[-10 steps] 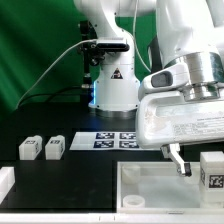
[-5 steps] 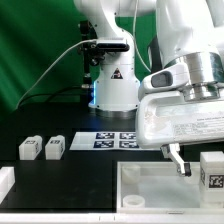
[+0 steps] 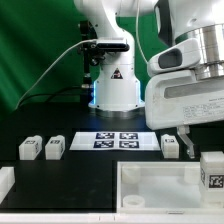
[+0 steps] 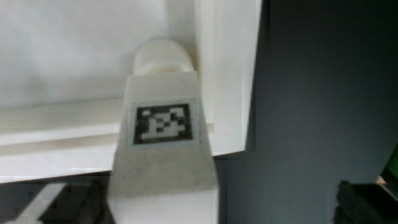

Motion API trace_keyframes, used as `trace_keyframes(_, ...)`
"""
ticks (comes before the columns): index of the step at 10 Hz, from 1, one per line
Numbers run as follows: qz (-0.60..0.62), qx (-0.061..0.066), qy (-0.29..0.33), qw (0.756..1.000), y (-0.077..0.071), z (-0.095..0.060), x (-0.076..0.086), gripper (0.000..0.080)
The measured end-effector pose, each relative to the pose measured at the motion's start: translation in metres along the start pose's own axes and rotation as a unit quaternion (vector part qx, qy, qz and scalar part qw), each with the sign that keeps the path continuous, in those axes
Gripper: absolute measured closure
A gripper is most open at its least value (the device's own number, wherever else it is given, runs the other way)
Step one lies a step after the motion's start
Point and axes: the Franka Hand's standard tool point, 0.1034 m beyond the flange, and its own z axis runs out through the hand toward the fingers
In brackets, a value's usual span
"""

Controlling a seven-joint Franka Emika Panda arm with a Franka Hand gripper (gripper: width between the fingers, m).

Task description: Assemble one leg

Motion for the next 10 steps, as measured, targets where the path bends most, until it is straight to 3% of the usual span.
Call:
trace_keyframes(2, -0.016, -0.001, -0.011, 1.0, 0.007, 0.003, -0.001, 0.015)
trace_keyframes(5, -0.006, 0.012, -0.176, 0.984, 0.002, -0.001, -0.016, 0.015)
trace_keyframes(8, -0.005, 0.012, -0.173, 0.985, 0.004, 0.003, -0.01, 0.015)
trace_keyframes(10, -0.008, 0.009, -0.168, 0.986, 0.009, 0.008, 0.011, 0.015)
